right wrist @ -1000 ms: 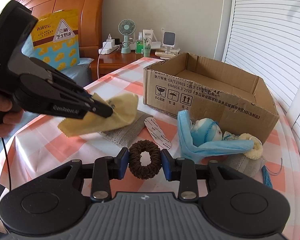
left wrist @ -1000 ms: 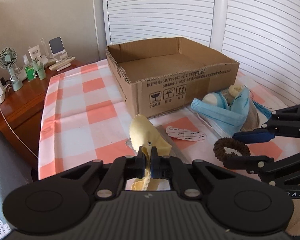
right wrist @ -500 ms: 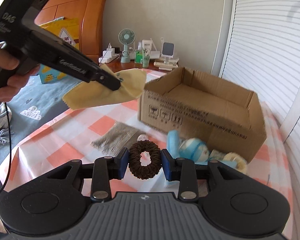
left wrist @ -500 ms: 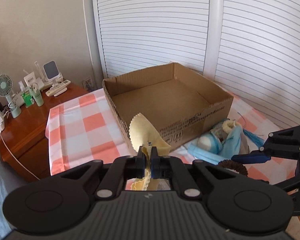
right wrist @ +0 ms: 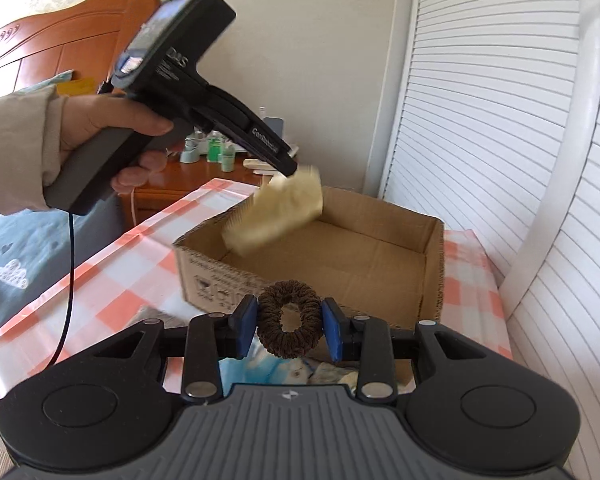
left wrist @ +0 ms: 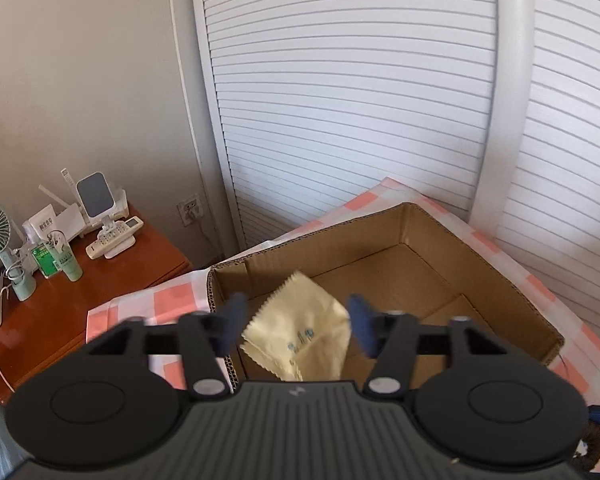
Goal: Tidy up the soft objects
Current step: 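Carry both items to the cardboard box while the left tool releases the cloth inside, then release the hair tie into the box with the right tool while the left tool withdraws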
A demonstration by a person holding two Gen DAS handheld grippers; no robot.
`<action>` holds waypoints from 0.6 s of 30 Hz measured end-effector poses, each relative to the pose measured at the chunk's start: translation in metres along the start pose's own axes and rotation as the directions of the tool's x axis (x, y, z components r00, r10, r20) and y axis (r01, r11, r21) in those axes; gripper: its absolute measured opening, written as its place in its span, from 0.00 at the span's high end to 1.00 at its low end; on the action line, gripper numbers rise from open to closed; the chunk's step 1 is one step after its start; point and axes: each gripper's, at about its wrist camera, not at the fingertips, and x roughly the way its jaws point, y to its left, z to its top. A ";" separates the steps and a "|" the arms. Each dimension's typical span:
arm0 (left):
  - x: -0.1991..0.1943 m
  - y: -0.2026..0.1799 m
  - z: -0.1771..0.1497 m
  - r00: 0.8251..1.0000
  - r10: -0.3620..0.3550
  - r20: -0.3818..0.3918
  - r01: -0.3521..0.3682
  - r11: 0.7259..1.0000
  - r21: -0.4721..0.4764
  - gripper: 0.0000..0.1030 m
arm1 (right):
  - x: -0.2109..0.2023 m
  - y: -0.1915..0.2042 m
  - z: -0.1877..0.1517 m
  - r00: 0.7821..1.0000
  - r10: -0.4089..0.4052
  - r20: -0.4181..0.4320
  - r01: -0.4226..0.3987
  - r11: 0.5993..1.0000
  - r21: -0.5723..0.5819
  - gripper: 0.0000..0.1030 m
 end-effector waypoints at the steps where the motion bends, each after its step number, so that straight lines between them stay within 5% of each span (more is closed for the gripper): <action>1: 0.000 0.002 -0.002 1.000 0.016 0.013 -0.016 1.000 -0.009 0.22 | 0.002 -0.003 0.001 1.000 -0.008 -0.001 0.008 1.000 0.004 0.61; 8: -0.049 0.003 -0.036 0.999 -0.007 0.037 0.009 0.999 -0.034 0.07 | 0.011 -0.018 0.008 0.999 -0.039 -0.012 0.039 0.999 0.007 0.61; 18: -0.114 -0.018 -0.127 1.000 -0.011 0.020 0.013 0.997 -0.073 0.05 | 0.054 -0.040 0.047 0.997 -0.078 -0.021 0.078 0.997 -0.011 0.61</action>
